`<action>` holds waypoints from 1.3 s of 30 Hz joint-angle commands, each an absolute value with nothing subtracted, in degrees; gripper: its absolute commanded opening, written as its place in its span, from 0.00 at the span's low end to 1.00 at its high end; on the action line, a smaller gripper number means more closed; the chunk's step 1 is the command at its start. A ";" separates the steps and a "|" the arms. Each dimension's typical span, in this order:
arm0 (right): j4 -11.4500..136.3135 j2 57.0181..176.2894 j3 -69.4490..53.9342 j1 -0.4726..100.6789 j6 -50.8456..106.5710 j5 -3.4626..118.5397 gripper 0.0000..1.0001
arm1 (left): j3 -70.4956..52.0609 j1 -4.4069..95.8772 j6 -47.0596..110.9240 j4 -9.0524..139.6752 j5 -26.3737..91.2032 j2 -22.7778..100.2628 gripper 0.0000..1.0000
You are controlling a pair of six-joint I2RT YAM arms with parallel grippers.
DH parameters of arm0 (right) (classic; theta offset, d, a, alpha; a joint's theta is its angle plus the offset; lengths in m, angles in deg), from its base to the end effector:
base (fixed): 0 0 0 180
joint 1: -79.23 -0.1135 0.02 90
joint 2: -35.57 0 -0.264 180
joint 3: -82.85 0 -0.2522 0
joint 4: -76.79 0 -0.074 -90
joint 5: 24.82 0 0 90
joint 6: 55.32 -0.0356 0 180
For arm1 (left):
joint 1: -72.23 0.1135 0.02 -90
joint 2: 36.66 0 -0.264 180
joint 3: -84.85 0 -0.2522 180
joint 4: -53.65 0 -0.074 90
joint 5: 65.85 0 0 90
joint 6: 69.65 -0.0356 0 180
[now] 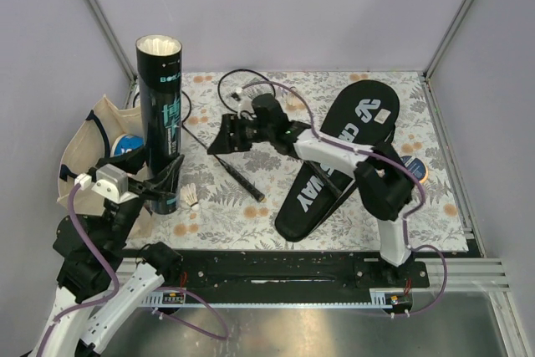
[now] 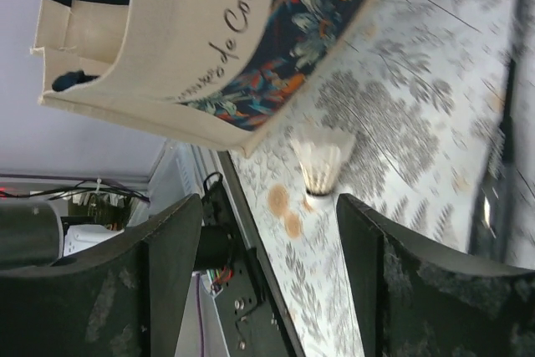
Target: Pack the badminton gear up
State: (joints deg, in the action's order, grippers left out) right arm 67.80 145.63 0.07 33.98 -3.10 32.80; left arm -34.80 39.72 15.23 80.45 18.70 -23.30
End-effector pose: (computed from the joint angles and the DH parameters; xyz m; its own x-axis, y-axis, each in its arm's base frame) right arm 0.3054 0.3352 0.2667 -0.7888 -0.0608 -0.6117 -0.5903 0.3527 0.7261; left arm 0.0338 -0.0175 0.3967 0.3309 -0.1056 -0.9377 0.4320 0.9004 0.0511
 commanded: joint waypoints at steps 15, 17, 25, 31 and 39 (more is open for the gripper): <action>69.27 184.36 44.05 24.56 -9.09 23.17 0.75 | -34.37 39.80 16.57 81.39 21.43 -26.47 0.29; 70.05 184.81 43.26 24.48 -9.62 22.91 0.75 | -34.37 39.80 16.66 81.30 21.60 -26.29 0.29; 73.57 178.84 31.49 24.47 -7.08 22.03 0.72 | -34.80 39.80 16.84 80.60 21.78 -25.42 0.28; 71.11 173.22 23.15 24.39 -1.63 21.15 0.67 | -35.24 39.80 17.01 80.34 21.69 -25.24 0.28; 71.90 166.54 13.47 24.56 1.10 21.41 0.47 | -36.47 39.72 17.80 79.98 21.87 -24.80 0.27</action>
